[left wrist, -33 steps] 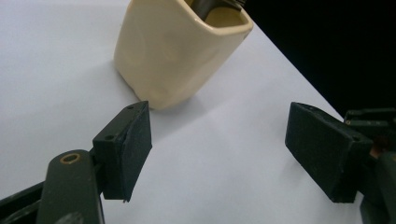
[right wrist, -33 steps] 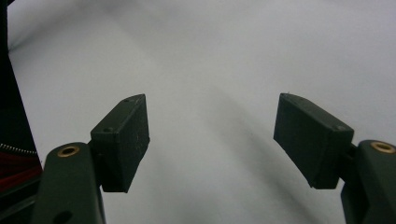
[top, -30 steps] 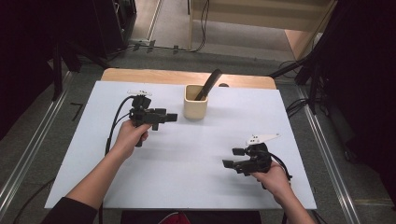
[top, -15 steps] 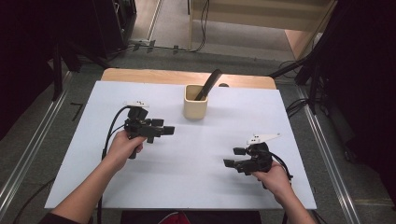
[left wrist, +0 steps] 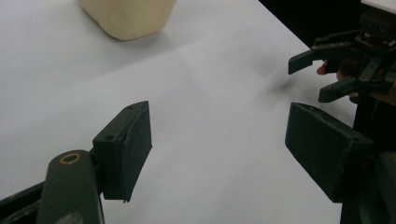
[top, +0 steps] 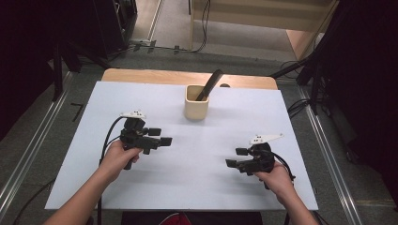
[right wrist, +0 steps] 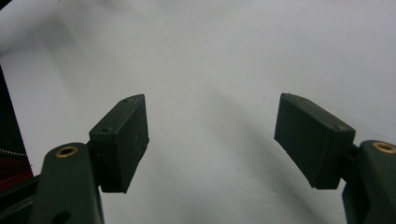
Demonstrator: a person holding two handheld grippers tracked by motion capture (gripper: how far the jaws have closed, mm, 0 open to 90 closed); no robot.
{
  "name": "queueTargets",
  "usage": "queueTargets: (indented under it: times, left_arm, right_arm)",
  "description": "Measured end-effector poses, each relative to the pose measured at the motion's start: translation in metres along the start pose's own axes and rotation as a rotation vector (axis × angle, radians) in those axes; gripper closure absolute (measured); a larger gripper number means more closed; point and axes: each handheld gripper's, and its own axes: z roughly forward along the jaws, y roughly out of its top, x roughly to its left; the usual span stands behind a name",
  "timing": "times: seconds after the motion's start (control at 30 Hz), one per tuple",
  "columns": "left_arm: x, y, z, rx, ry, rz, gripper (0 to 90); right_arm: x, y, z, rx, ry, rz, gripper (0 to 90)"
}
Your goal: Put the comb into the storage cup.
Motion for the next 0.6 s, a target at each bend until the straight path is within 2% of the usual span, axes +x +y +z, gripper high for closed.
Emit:
queueTargets:
  times: [0.6]
  left_arm:
    - [-0.009,-0.032,-0.015,0.086,0.019,0.034,23.9]
  right_arm:
    - [-0.003,-0.001,-0.001,-0.001,-0.01,0.01,24.2]
